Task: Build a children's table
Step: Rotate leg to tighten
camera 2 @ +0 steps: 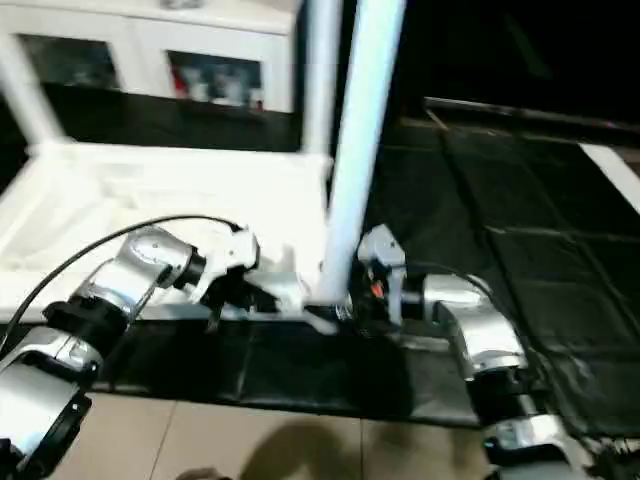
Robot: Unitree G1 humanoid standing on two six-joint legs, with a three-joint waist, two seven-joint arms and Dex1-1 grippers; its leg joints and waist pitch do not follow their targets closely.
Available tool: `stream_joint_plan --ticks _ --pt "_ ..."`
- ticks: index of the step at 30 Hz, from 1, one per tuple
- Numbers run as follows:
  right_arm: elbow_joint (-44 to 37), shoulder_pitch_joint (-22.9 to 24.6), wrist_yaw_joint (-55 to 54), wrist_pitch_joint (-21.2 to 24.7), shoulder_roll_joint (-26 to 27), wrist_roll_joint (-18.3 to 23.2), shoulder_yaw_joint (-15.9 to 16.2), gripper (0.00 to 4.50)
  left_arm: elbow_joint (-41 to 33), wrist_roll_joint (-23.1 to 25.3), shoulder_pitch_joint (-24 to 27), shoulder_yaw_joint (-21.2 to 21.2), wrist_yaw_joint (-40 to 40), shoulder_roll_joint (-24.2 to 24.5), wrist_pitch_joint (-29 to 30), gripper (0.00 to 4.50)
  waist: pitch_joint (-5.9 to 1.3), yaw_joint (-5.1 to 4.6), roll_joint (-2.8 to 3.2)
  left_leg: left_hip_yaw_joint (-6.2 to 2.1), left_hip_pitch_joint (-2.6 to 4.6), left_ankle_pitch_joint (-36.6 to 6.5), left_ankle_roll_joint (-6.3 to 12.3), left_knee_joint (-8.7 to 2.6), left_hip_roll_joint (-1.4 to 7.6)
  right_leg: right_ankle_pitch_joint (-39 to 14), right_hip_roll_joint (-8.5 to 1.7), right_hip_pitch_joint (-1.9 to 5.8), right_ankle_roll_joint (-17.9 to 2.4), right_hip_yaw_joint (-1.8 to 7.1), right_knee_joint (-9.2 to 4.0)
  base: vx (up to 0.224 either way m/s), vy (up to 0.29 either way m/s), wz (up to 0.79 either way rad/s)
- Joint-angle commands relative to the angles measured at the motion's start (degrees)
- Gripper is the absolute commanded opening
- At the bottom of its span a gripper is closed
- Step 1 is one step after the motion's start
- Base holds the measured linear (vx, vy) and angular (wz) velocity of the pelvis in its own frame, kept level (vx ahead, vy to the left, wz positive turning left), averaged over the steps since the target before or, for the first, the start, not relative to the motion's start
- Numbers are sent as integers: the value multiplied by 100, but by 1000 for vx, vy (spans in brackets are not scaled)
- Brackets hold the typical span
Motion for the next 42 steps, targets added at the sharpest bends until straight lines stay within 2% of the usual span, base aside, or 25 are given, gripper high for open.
stream_joint_plan --ticks 1,2,4,5,8,9,14,15,24,30,31,32,34,35,36,37,38,40,41,42 --pt "14 -31 367 -132 -91 72 85 445 -322 -94 -49 -151 -406 17 -131 0 -380 -21 27 -227 68 -719 323 -374 518 -1269 -774 297 -733 486 -480 0 0 0" --pt "27 -38 397 -144 -94 76 95 428 -336 -92 -44 -162 -435 28 -137 0 -379 -20 26 -233 64 -746 322 -373 514 -1353 -786 302 -707 481 -489 0 0 0" --pt "99 -74 529 -197 -102 84 141 428 -410 -71 -14 -205 -597 86 -187 0 -382 -22 28 -234 65 -760 311 -371 510 -1471 -784 296 -676 481 -500 0 0 0" --pt "144 -97 606 -214 -108 84 174 406 -464 -53 10 -225 -723 129 -232 0 -380 -20 24 -233 67 -734 308 -373 514 -1475 -775 290 -677 481 -500 0 0 0" --pt "195 -125 681 -249 -79 96 168 400 -522 -15 33 -265 -843 178 -273 0 -388 -17 36 -235 81 -710 296 -376 525 -1359 -772 281 -730 481 -483 0 0 0" --pt "231 -146 712 -273 -60 117 176 378 -566 -11 53 -299 -902 216 -294 0 -387 -15 39 -233 73 -709 290 -376 521 -1333 -772 283 -757 480 -481 0 0 0" --pt "370 -205 720 -324 -1 105 222 357 -664 -37 94 -365 -932 251 -306 0 -393 3 48 -236 74 -712 263 -379 528 -1284 -772 289 -771 480 -467 0 0 0" --pt "405 -217 736 -321 21 106 235 342 -693 -44 104 -381 -933 258 -298 0 -392 1 48 -235 73 -712 259 -378 526 -1277 -775 286 -783 480 -470 0 0 0" --pt "460 -226 845 -229 111 164 262 276 -764 -30 154 -413 -935 273 -296 0 -393 3 60 -237 72 -748 233 -380 521 -1319 -768 291 -754 479 -476 0 0 0" --pt "354 -159 711 12 224 286 230 233 -701 21 156 -362 -701 228 -181 0 -391 -3 57 -240 67 -734 224 -379 517 -1337 -767 294 -737 480 -480 0 0 0" --pt "256 -83 138 430 384 271 146 228 -517 -109 77 -104 -190 -5 277 0 -378 -25 58 -241 78 -770 185 -394 528 -1422 -754 289 -730 481 -479 0 0 0" --pt "256 -82 132 434 386 271 145 223 -515 -110 76 -102 -185 -7 281 0 -367 -23 64 -244 92 -789 180 -398 528 -1487 -752 270 -723 475 -502 0 0 0" --pt "259 3 -393 302 545 41 165 220 -398 -126 29 -6 79 -110 430 0 -354 -45 39 -252 100 -941 89 -396 504 -1888 -791 272 -650 472 -543 0 0 0" --pt "394 6 -1305 290 871 -236 90 213 -215 -88 -39 107 597 -291 631 0 -341 -93 35 -265 100 -1015 15 -405 477 -2284 -797 264 -504 470 -599 0 0 0" --pt "394 6 -1305 290 871 -236 90 213 -215 -88 -39 107 597 -291 631 0 -340 -120 32 -275 100 -1025 -8 -414 476 -2354 -797 263 -474 466 -606 0 0 0" --pt "432 -15 -1460 315 935 -268 67 209 -182 -85 -49 124 682 -330 664 0 -342 -141 21 -293 74 -1025 -26 -423 472 -2415 -806 295 -434 456 -610 0 0 0" --pt "497 -54 -1738 349 1049 -330 29 207 -115 -68 -72 154 863 -402 732 0 -341 -198 28 -299 73 -1032 -11 -425 473 -2439 -799 287 -380 458 -629 0 0 0" --pt "771 -268 -2659 563 1424 -477 -106 206 195 12 -216 260 1585 -668 979 0 -326 -253 39 -292 93 -1119 -4 -420 469 -2489 -795 257 -425 460 -644 0 0 0" --pt "852 -342 -2966 645 1550 -516 -153 203 302 38 -272 306 1858 -766 1092 0 -318 -308 20 -296 98 -1205 -51 -418 453 -2658 -780 245 -436 437 -660 0 0 0" --pt "953 -436 -3272 716 1696 -528 -219 199 437 37 -350 377 2149 -888 1164 0 -324 -316 17 -303 131 -1224 -67 -400 438 -2848 -815 246 -405 437 -701 0 0 0"
